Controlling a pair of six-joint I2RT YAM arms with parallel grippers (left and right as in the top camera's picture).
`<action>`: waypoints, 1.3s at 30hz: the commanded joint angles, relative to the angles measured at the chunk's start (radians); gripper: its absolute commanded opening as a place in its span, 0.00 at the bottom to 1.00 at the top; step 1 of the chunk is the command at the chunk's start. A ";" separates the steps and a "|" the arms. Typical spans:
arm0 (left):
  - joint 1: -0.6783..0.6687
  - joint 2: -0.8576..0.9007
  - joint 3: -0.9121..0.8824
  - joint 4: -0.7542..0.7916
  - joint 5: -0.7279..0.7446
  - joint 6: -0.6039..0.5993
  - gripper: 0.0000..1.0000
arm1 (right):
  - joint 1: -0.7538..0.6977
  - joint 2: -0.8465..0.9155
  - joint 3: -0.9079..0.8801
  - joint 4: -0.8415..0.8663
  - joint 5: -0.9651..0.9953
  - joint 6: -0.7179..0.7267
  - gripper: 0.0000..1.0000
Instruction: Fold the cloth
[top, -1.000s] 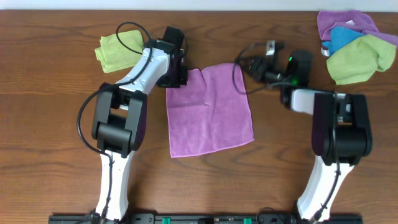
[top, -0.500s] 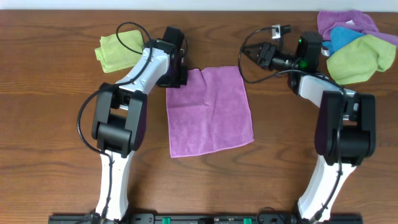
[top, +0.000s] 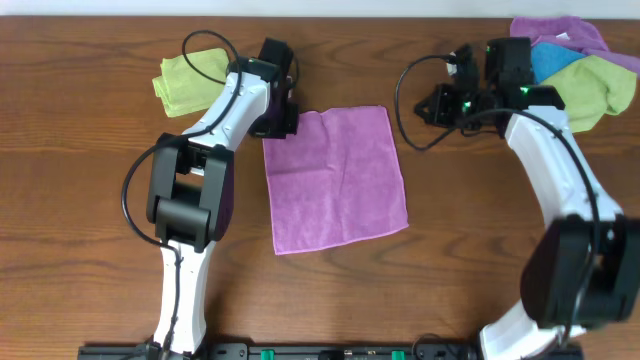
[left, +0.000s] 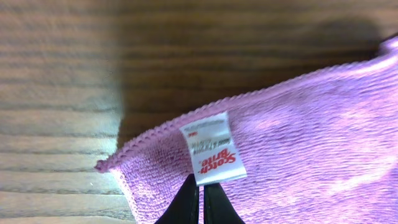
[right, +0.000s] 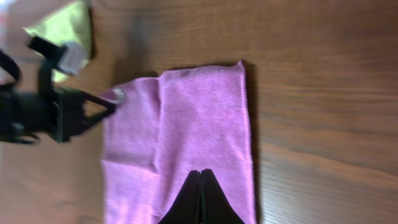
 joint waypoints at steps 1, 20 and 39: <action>-0.024 -0.086 0.028 -0.016 -0.037 0.039 0.06 | 0.066 -0.024 0.010 -0.057 0.249 -0.097 0.01; -0.052 -0.653 -0.524 -0.018 -0.048 -0.050 0.06 | 0.174 -0.342 -0.301 -0.121 0.472 -0.065 0.02; -0.280 -0.867 -1.051 0.285 0.010 -0.412 0.06 | 0.203 -0.623 -0.822 0.095 0.257 0.073 0.02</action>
